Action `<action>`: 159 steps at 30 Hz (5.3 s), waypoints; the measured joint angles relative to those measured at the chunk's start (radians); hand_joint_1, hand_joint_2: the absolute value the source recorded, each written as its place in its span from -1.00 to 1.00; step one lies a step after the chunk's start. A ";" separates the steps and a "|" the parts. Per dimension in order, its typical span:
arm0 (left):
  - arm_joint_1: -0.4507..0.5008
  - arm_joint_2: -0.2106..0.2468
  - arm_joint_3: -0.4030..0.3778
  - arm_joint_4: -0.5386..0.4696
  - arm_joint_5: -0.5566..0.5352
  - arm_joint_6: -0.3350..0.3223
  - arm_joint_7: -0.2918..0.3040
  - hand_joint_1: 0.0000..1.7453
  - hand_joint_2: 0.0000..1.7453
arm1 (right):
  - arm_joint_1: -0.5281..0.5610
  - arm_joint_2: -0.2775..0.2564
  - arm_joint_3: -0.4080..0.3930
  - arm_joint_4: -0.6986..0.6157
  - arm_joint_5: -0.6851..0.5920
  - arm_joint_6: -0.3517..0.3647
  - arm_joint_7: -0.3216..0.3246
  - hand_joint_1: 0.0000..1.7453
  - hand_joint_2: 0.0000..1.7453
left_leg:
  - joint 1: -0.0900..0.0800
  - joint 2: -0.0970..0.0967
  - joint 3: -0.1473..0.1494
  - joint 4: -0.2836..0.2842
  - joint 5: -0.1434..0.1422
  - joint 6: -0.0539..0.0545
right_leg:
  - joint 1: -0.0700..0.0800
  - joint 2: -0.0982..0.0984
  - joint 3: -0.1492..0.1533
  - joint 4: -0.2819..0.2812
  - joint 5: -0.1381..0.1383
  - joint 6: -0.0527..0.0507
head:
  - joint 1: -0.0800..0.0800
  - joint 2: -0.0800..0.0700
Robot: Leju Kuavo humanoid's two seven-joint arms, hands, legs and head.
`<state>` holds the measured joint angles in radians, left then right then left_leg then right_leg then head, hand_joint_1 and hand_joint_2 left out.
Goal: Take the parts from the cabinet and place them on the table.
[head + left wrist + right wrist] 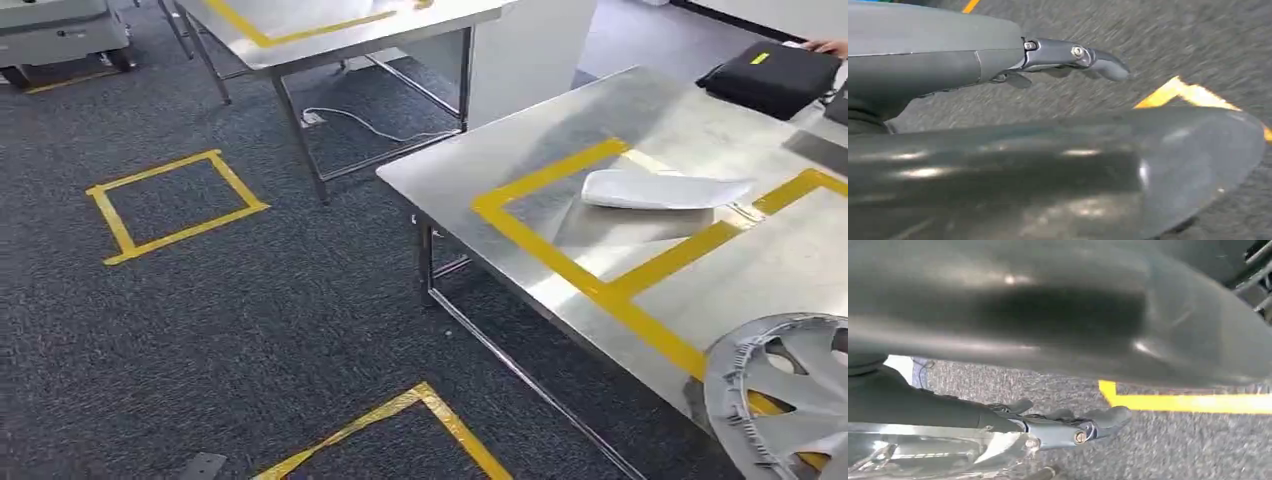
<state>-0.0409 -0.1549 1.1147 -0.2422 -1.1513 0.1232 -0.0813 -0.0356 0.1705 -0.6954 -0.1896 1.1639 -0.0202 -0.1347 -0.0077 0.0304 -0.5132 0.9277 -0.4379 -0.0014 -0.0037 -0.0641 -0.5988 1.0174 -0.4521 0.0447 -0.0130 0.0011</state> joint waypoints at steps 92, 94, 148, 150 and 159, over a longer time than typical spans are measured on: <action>-0.082 -0.127 0.017 0.026 0.165 0.045 -0.320 -1.00 -1.00 | 0.004 -0.066 -0.277 -0.017 -0.167 -0.023 -0.229 -1.00 -1.00 | 0.010 -0.007 -0.088 0.049 0.029 -0.003 | 0.000 -0.004 0.052 0.015 -0.056 0.006 | -0.021 0.000; -0.073 -0.117 0.037 0.026 0.188 0.038 -0.338 -1.00 -1.00 | 0.006 -0.058 -0.272 -0.017 -0.146 -0.031 -0.230 -1.00 -1.00 | 0.011 -0.030 -0.088 0.049 0.028 0.005 | -0.004 0.045 -0.036 0.182 -0.117 0.008 | -0.019 0.000; -0.054 -0.080 0.112 0.026 0.179 0.053 -0.344 -1.00 -1.00 | 0.002 -0.010 -0.206 -0.016 -0.061 -0.083 -0.182 -1.00 -1.00 | -0.023 0.084 -0.096 0.078 0.034 -0.009 | -0.005 -0.028 0.093 0.003 -0.066 -0.012 | -0.035 0.000; -0.058 -0.082 0.110 0.026 0.178 0.055 -0.345 -1.00 -1.00 | 0.003 -0.011 -0.207 -0.016 -0.060 -0.082 -0.179 -1.00 -1.00 | -0.016 0.054 -0.094 0.064 0.020 0.003 | -0.001 -0.057 0.116 -0.009 -0.071 0.000 | -0.036 0.000; -0.049 -0.082 0.107 0.026 0.180 0.056 -0.353 -1.00 -1.00 | 0.008 -0.010 -0.207 -0.016 -0.054 -0.083 -0.176 -1.00 -1.00 | -0.003 -0.088 -0.018 0.055 -0.028 0.033 | -0.010 0.060 -0.081 0.281 -0.174 0.026 | -0.018 0.000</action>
<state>-0.0902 -0.2365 1.2219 -0.2167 -0.9712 0.1793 -0.4341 -0.0277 0.1602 -0.9022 -0.2056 1.1097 -0.1030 -0.3109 -0.0111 -0.0578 -0.5309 0.9830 -0.4662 0.0315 -0.0137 -0.0039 -0.6799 1.2981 -0.6264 0.0705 -0.0309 0.0011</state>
